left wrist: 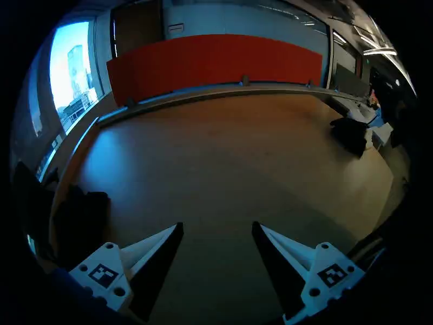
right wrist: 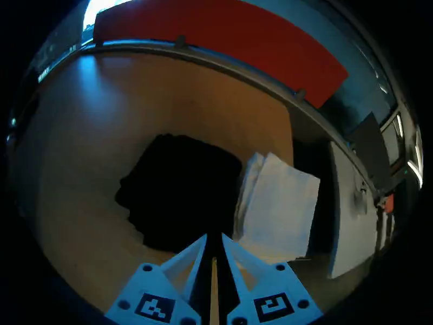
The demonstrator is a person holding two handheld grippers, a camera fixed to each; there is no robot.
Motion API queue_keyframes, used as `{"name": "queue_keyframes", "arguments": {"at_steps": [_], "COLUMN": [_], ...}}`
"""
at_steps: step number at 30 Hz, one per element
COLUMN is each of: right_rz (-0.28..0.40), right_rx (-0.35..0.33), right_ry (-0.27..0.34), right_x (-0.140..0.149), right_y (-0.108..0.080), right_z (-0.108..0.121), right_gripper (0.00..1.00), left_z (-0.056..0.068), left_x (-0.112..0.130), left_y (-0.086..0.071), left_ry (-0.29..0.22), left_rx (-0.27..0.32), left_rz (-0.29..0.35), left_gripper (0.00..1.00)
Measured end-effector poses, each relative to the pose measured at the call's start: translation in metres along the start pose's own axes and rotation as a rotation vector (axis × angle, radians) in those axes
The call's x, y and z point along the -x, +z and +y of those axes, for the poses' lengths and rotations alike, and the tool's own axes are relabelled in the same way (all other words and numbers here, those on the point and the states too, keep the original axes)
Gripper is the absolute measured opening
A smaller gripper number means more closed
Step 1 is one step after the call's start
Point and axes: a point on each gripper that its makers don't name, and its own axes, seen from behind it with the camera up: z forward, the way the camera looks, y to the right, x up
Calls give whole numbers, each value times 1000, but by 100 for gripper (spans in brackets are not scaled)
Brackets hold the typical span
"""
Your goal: Fold towel
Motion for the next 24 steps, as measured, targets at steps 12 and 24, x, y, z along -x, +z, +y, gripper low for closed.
{"name": "queue_keyframes", "arguments": {"at_steps": [12,24], "right_rz": [-65,-86], "right_rx": [4,32], "right_ry": [28,58], "right_x": [27,33], "right_y": [7,13], "right_z": [-2,1], "right_gripper": [4,4], "left_z": [-3,-1], "left_x": [1,3], "left_y": [0,-2], "left_ry": [3,8], "left_rx": [-9,-9], "left_rz": [-9,-10], "left_gripper": [94,94]}}
